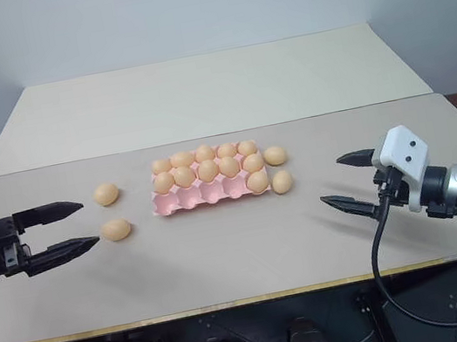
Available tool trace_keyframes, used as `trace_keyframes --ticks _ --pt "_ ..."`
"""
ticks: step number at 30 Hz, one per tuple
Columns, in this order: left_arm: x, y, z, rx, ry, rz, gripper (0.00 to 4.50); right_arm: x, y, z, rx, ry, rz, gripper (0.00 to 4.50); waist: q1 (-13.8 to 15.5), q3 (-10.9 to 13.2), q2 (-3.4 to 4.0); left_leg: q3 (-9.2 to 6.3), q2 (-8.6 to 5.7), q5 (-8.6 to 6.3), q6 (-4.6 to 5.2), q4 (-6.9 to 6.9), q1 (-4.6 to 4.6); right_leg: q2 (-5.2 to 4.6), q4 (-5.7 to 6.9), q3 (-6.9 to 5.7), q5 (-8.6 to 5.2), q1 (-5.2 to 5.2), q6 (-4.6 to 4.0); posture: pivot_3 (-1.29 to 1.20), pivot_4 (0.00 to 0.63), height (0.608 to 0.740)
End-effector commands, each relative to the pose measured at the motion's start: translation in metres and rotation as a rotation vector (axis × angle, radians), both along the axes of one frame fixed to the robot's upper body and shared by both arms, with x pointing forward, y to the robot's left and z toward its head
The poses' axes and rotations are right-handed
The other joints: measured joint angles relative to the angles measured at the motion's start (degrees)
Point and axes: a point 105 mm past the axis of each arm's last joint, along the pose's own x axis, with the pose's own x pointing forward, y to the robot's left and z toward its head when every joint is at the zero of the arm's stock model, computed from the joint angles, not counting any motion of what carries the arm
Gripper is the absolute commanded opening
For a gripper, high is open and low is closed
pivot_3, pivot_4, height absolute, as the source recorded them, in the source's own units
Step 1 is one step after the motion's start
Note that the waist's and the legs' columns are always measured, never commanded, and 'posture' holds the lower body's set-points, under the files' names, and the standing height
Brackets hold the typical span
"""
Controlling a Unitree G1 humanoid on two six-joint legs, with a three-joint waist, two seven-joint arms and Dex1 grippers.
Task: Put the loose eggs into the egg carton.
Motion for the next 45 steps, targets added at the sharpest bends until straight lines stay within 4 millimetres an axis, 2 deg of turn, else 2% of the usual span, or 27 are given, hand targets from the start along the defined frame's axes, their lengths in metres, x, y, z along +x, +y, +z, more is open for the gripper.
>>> trace_keyframes --ticks 1,5,9,15,18,21,25,29,32,35,38,45 --pt "-0.001 -0.002 0.013 -0.018 -0.062 -0.011 4.49 -0.003 0.003 0.013 -0.007 -0.058 0.015 4.50 0.0 0.0 0.00 0.00 0.00 0.00 0.00 0.00 0.00 0.00 0.00 0.00 0.00 0.00 0.00 0.00 0.150 0.740" --pt "0.000 -0.004 0.021 -0.054 -0.070 -0.005 4.49 -0.003 0.003 0.013 -0.007 -0.059 0.014 4.50 0.0 0.0 0.00 0.00 0.00 0.00 0.00 0.00 0.01 0.00 0.01 0.00 0.00 0.00 0.00 0.00 0.150 0.740" --pt "-0.002 -0.005 0.019 -0.029 -0.064 -0.024 4.49 -0.003 0.002 0.012 -0.006 -0.056 0.011 4.50 -0.1 0.0 0.00 0.00 0.00 0.00 0.00 0.00 0.01 0.01 0.01 0.00 0.00 0.00 0.00 0.00 0.150 0.740" --pt "-0.003 -0.010 0.019 -0.031 -0.069 -0.048 4.49 0.012 -0.005 0.013 -0.032 -0.073 -0.054 4.50 -0.1 0.0 0.00 0.01 0.00 0.00 0.00 0.01 0.03 0.00 0.02 0.01 0.01 0.01 -0.01 0.00 0.150 0.740" --pt "-0.017 -0.006 0.012 -0.027 -0.034 -0.059 4.49 0.021 -0.009 0.016 -0.055 -0.088 -0.098 4.50 -0.4 0.0 0.00 0.04 0.01 0.00 0.00 -0.01 0.00 0.01 0.01 0.05 0.01 -0.06 -0.01 0.00 0.150 0.740" --pt "-0.015 -0.004 0.009 -0.019 -0.059 -0.036 4.49 0.032 -0.008 0.020 -0.048 -0.102 -0.111 4.50 -0.2 0.0 0.01 0.11 0.03 -0.01 -0.01 -0.02 -0.08 0.02 0.06 0.12 0.01 -0.21 -0.02 0.00 0.150 0.740" --pt "-0.008 -0.013 0.014 -0.057 -0.086 -0.054 4.49 0.056 0.002 0.012 -0.056 -0.106 -0.119 4.50 -0.2 0.0 -0.01 0.12 0.04 -0.01 -0.01 0.00 0.09 0.03 0.05 0.09 0.04 -0.02 -0.07 0.00 0.150 0.740" --pt "-0.005 -0.013 0.015 -0.046 -0.104 -0.053 4.49 0.081 0.005 0.008 -0.081 -0.081 -0.161 4.50 -0.2 0.0 0.00 0.12 0.02 -0.02 -0.01 0.00 -0.07 0.02 0.03 0.11 0.05 -0.19 -0.06 0.00 0.150 0.740" --pt "-0.005 -0.014 0.015 -0.047 -0.111 -0.054 4.49 0.080 0.013 0.003 -0.090 -0.040 -0.105 4.50 -0.1 0.0 0.00 0.13 0.02 -0.01 -0.01 0.01 -0.50 0.02 0.13 0.14 0.06 -0.72 -0.09 0.00 0.150 0.740" --pt "-0.004 -0.017 0.013 -0.053 -0.112 -0.067 4.49 0.076 0.031 -0.015 -0.124 -0.013 0.002 4.50 -0.2 0.0 0.00 0.13 0.02 -0.01 -0.02 0.01 -0.52 0.02 0.10 0.13 0.06 -0.71 -0.09 0.00 0.150 0.740" --pt "0.000 -0.021 0.012 -0.052 -0.118 -0.082 4.49 0.081 0.045 -0.024 -0.123 -0.006 0.040 4.50 -0.3 0.0 0.00 0.13 0.03 -0.01 -0.02 0.06 -0.35 0.03 0.12 0.14 0.09 -0.54 -0.11 0.00 0.150 0.740" --pt "0.004 -0.023 0.015 -0.055 -0.133 -0.097 4.49 0.094 0.061 -0.037 -0.134 0.001 0.076 4.50 -0.4 0.0 0.00 0.14 0.04 -0.01 -0.02 0.05 -0.41 0.06 0.13 0.16 0.11 -0.65 -0.12 0.00 0.150 0.740"
